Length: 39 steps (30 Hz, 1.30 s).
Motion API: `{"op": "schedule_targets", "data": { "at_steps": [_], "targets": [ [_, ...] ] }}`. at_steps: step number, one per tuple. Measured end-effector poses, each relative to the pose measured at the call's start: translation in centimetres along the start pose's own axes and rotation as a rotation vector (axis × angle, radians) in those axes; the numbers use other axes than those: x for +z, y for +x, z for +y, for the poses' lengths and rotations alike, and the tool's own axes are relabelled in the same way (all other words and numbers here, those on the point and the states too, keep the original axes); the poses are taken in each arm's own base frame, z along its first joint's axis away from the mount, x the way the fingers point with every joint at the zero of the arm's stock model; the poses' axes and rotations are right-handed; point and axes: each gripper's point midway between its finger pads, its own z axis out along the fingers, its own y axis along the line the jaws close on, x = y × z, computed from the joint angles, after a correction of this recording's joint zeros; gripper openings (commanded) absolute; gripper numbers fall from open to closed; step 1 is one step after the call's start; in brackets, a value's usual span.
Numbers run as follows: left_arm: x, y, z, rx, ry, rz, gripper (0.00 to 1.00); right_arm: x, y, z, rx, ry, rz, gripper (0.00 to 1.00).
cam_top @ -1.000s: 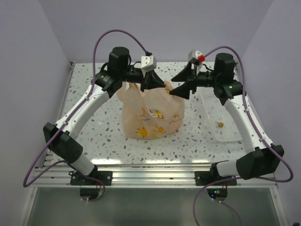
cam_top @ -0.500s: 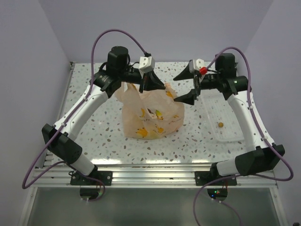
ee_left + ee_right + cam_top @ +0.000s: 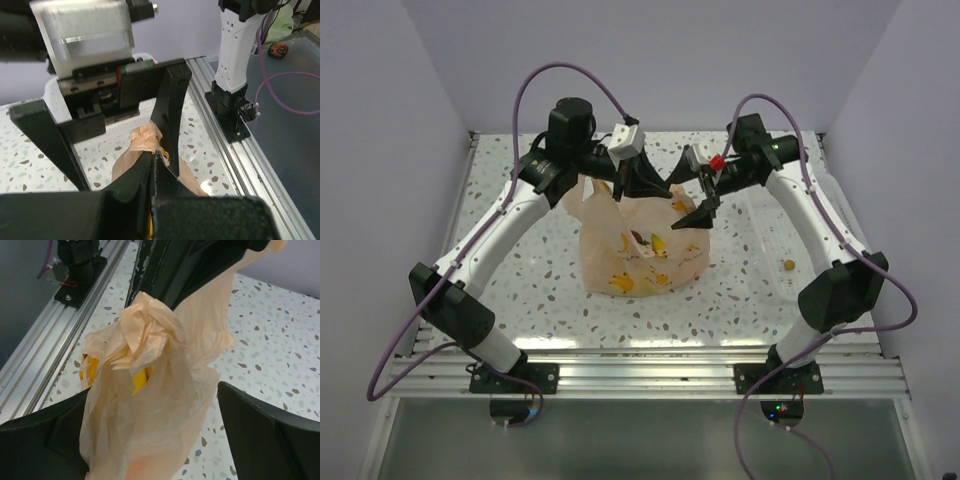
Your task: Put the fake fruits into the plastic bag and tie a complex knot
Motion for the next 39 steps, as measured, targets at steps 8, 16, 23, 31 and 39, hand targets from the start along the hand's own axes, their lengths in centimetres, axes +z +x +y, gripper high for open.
{"op": "schedule_targets", "data": {
  "at_steps": [8,16,23,31,39],
  "targets": [
    [0.2,-1.3,0.2,0.026,0.012,-0.039,0.0,2.7,-0.3,1.9,0.044,-0.109,-0.067,0.62],
    [0.2,-1.2,1.5,0.05,-0.038,-0.038,0.0,3.0,0.7,2.1,0.177,-0.126,-0.093,0.0],
    [-0.7,1.8,4.7,0.054,-0.277,-0.003,0.01,2.6,4.3,-0.3,0.377,0.027,-0.039,0.0],
    [-3.5,1.0,3.8,0.107,-0.487,-0.024,0.67,1.6,3.9,-4.5,0.458,0.223,-0.039,0.0],
    [-3.7,2.2,2.5,0.108,-0.515,-0.009,0.56,0.9,1.5,-4.5,0.46,0.277,-0.081,0.0]
  ]
}}
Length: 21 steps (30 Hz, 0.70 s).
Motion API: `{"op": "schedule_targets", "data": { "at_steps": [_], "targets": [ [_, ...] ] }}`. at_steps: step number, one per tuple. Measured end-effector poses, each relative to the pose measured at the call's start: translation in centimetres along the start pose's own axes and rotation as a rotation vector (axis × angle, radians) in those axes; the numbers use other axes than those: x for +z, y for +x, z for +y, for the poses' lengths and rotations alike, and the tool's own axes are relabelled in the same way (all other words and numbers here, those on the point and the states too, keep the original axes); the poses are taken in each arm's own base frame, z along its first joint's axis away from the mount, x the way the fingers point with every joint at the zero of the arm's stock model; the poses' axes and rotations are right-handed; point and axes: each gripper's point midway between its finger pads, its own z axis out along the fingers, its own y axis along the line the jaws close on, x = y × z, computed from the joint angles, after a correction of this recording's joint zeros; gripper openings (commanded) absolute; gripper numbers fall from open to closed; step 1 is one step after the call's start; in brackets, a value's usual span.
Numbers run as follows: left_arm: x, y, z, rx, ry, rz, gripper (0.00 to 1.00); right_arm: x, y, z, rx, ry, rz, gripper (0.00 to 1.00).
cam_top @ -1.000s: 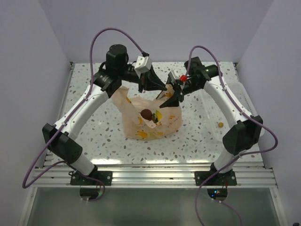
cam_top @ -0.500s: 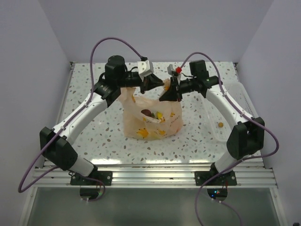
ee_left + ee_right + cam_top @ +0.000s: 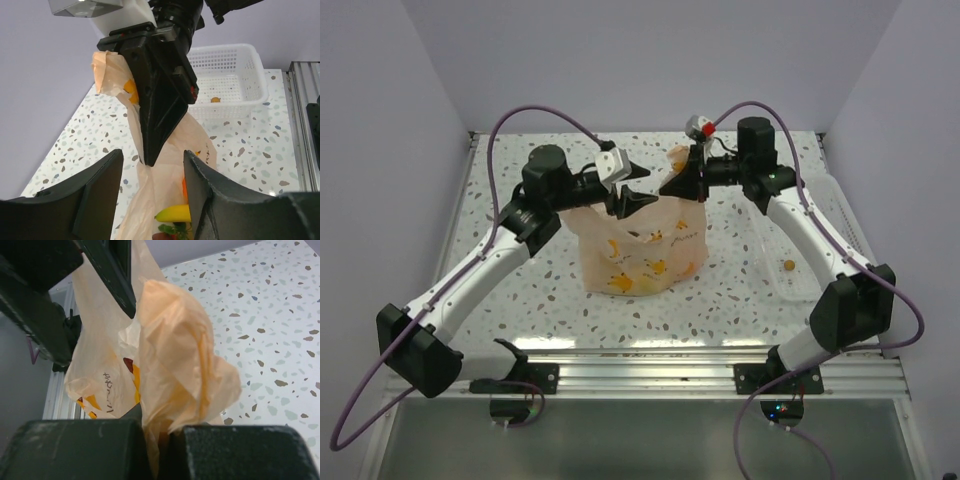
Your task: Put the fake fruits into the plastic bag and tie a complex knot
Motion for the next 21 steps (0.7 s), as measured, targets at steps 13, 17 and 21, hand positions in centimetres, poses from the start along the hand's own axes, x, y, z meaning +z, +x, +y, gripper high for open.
{"op": "schedule_targets", "data": {
  "at_steps": [13,17,21],
  "targets": [
    [1.6,1.7,2.3,0.023,-0.043,0.059,0.37,-0.4,0.7,1.9,0.01,-0.04,-0.01,0.0],
    [1.3,3.0,2.0,0.029,-0.029,0.109,0.39,-0.4,0.6,1.8,0.008,-0.041,-0.016,0.0],
    [1.0,4.7,1.5,0.022,-0.011,0.157,0.38,-0.4,0.4,1.9,0.015,-0.047,-0.025,0.0]
  ]
}}
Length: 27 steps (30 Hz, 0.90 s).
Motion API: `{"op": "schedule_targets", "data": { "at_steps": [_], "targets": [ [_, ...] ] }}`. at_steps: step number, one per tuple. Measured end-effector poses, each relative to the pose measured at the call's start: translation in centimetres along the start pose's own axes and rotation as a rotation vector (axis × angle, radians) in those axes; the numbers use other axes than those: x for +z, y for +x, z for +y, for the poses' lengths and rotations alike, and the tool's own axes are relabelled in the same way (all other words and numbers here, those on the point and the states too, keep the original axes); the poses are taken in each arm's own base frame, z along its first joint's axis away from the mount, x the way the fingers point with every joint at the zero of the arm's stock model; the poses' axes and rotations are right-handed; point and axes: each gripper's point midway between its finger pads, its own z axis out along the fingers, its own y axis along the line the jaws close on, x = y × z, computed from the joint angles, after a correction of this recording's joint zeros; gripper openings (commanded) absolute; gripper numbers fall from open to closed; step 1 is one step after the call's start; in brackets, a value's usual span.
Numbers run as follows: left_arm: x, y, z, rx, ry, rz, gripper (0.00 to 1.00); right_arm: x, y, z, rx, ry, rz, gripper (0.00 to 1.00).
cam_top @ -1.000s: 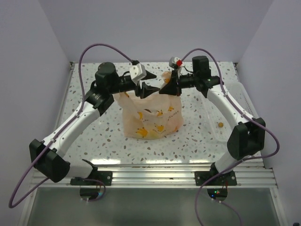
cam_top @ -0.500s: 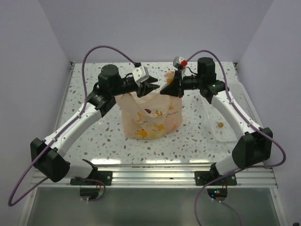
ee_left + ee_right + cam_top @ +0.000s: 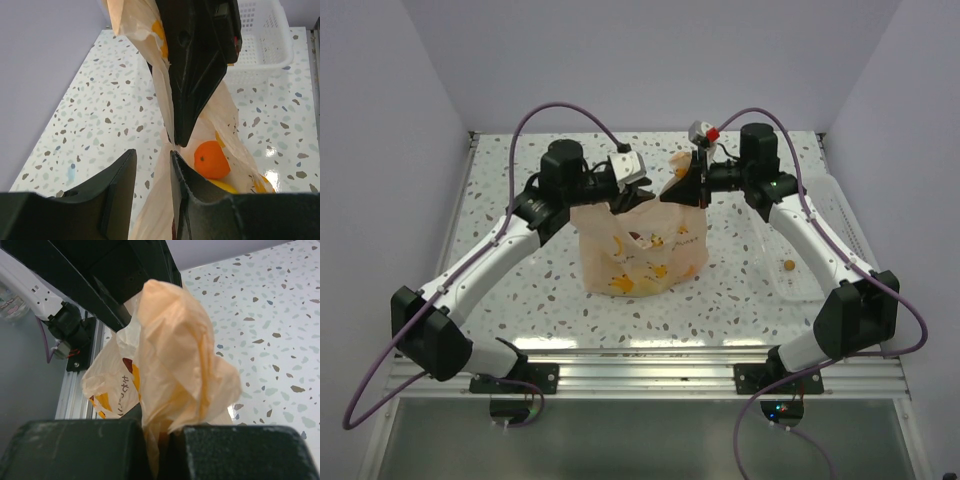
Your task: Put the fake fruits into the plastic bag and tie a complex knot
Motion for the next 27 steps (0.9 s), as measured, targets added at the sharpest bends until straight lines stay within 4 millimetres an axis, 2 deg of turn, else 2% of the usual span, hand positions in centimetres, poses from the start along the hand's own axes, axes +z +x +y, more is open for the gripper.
{"op": "schedule_targets", "data": {
  "at_steps": [6,8,11,14,20,21,27],
  "targets": [
    [0.9,2.6,-0.4,-0.036,0.033,0.059,0.25,0.0,-0.4,0.2,0.002,-0.014,-0.013,0.0],
    [1.1,3.6,-0.8,-0.051,0.052,0.076,0.14,0.1,-0.5,0.3,0.008,-0.017,-0.014,0.01],
    [1.4,4.6,-1.4,-0.075,0.083,0.086,0.01,0.1,-0.6,0.3,0.024,-0.015,-0.02,0.09],
    [1.7,4.5,-1.8,-0.09,0.106,0.072,0.0,0.3,-0.5,0.1,0.052,-0.011,-0.036,0.19],
    [1.8,4.6,-3.0,-0.122,0.162,0.043,0.0,0.6,-0.6,-1.1,0.107,0.048,-0.077,0.25],
    [1.8,4.6,-3.1,-0.123,0.167,0.041,0.0,0.6,-0.8,-1.3,0.115,0.062,-0.086,0.3],
    [1.8,4.6,-3.4,-0.129,0.179,0.033,0.0,0.6,-1.9,-1.8,0.134,0.09,-0.132,0.33]
  ]
}}
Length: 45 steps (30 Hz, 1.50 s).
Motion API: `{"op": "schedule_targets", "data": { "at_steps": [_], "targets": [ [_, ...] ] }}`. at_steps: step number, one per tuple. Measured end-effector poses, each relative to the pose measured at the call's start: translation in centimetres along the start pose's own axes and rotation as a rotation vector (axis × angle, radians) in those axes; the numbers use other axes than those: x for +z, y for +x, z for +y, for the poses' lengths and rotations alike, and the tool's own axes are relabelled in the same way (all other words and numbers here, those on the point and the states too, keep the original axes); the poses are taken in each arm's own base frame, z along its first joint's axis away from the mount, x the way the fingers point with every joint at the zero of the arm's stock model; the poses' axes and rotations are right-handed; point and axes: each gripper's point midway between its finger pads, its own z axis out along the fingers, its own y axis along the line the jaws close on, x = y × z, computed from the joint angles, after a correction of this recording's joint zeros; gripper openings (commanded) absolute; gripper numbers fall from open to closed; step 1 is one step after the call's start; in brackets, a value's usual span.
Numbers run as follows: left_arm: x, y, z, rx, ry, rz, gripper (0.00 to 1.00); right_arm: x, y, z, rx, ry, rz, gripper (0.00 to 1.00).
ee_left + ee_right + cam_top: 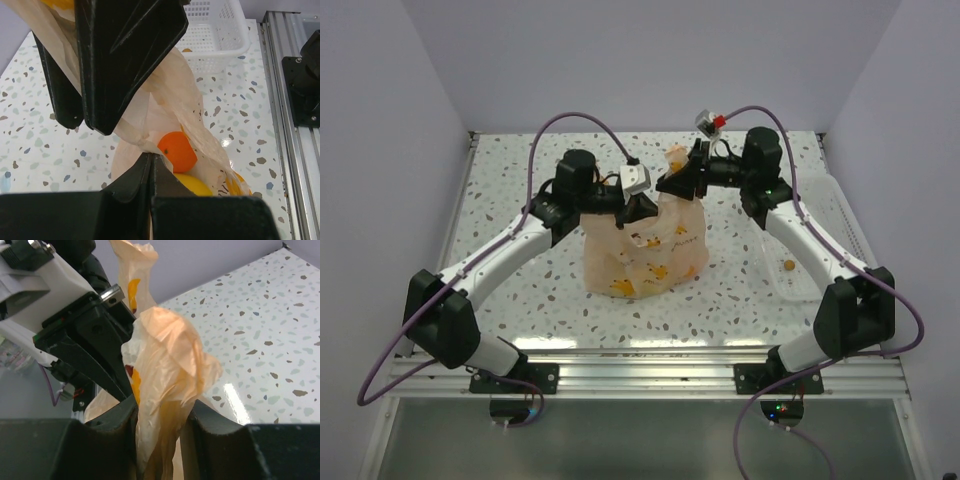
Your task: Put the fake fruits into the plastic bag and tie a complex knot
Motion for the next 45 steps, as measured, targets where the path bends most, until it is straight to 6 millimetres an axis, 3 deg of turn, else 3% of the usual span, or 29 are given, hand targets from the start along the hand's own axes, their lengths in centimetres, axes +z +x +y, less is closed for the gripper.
{"op": "schedule_targets", "data": {
  "at_steps": [7,10,11,16,19,24,27,31,40,41,42,45],
  "targets": [
    [0.6,-0.5,0.0,-0.01,-0.002,-0.025,0.0,0.3,-0.8,0.3,0.062,-0.017,-0.046,0.32],
    [1.2,-0.4,-0.3,-0.009,0.006,-0.024,0.0,0.5,-0.8,0.1,0.089,-0.021,-0.056,0.17],
    [1.3,-0.3,-0.4,-0.009,0.009,-0.022,0.02,0.6,-0.7,0.0,0.098,-0.02,-0.057,0.03],
    [1.4,-0.6,-0.9,0.0,0.013,-0.01,0.28,0.7,-0.8,-0.8,0.124,0.027,-0.075,0.0],
    [0.3,-1.3,-1.3,0.003,-0.002,-0.003,0.38,0.7,-0.7,-1.8,0.121,0.077,-0.087,0.0],
    [-3.1,-6.0,-1.8,0.028,-0.091,-0.086,0.5,0.5,0.3,-3.1,0.107,0.136,-0.082,0.0],
    [-4.4,-9.3,-1.1,0.029,-0.153,-0.154,0.51,0.5,0.7,-2.9,0.074,0.125,-0.068,0.0],
    [-3.9,-11.7,0.8,-0.009,-0.19,-0.209,0.54,0.7,0.9,-1.6,0.026,0.064,-0.049,0.0],
    [-0.5,-9.8,3.5,-0.17,-0.187,-0.198,0.57,0.8,1.3,1.2,-0.079,-0.062,-0.011,0.0],
    [-0.3,-10.0,3.7,-0.178,-0.185,-0.203,0.53,0.7,1.4,1.5,-0.089,-0.071,-0.009,0.0],
    [-0.2,-10.1,3.8,-0.19,-0.182,-0.208,0.44,0.7,1.4,1.6,-0.097,-0.076,-0.006,0.0],
    [0.2,-10.7,3.7,-0.207,-0.156,-0.226,0.36,0.6,1.3,1.8,-0.117,-0.079,-0.006,0.0]
  ]
}}
